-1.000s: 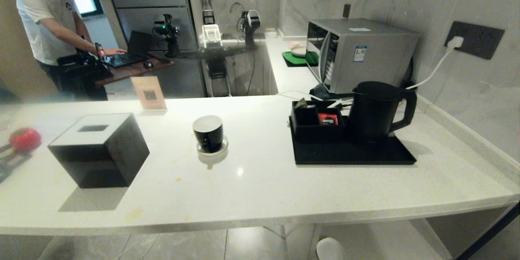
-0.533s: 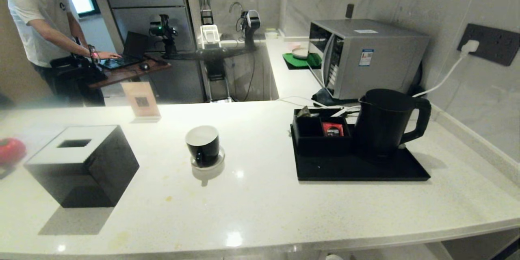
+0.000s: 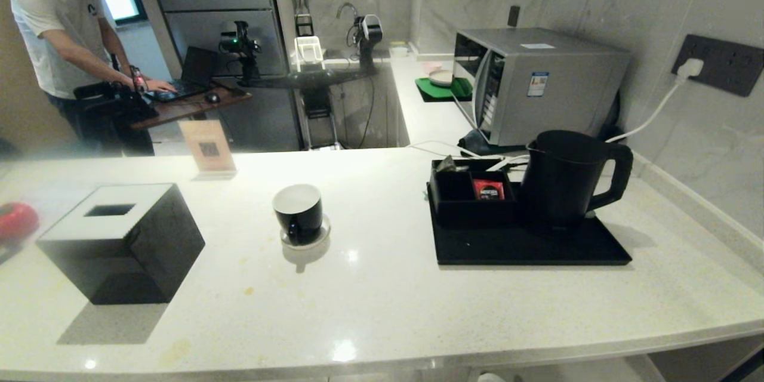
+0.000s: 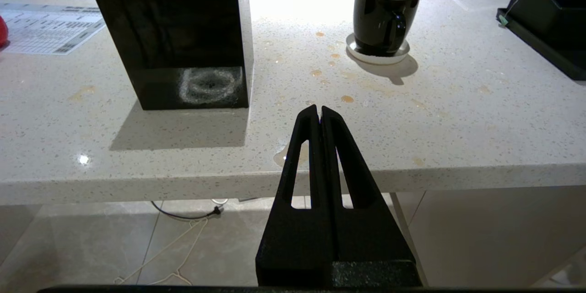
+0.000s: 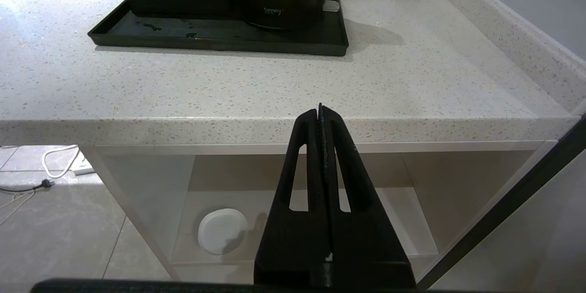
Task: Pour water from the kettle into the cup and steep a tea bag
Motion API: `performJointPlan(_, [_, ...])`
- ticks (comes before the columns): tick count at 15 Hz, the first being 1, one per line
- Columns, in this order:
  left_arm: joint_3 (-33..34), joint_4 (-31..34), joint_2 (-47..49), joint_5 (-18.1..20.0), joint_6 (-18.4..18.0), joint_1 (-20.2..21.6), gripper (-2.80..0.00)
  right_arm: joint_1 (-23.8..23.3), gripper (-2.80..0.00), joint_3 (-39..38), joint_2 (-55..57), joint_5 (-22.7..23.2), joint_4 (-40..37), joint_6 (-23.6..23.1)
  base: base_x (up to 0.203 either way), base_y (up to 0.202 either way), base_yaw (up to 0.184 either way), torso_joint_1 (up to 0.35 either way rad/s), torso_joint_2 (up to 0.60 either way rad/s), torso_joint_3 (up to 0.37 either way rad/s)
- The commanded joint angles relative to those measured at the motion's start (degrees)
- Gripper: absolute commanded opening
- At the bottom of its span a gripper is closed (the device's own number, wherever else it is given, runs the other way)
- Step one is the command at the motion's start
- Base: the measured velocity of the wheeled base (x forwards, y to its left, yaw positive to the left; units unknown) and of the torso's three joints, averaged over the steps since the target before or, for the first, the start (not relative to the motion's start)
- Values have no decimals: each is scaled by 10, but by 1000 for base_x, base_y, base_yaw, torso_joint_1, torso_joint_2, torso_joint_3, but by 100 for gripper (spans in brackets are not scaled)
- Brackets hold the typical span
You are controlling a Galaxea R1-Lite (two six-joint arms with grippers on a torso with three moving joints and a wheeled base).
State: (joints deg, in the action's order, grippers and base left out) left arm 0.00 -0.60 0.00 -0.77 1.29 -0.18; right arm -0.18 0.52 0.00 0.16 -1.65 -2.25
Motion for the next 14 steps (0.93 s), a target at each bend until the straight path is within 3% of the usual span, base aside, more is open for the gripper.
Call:
performJointPlan(1, [0,0,1,0,0,0,-280,0,-280,-1,0,1,2,-7,0,0,0,0,0,0])
performJointPlan(9, [0,0,1,0,0,0,-280,0,-280,9,0,1,21,-12,0,0,0,0,0,0])
performJointPlan(14, [0,0,1,0,0,0,-280,0,-280,100,35,3,-1,-14,0,0,0,0,0,0])
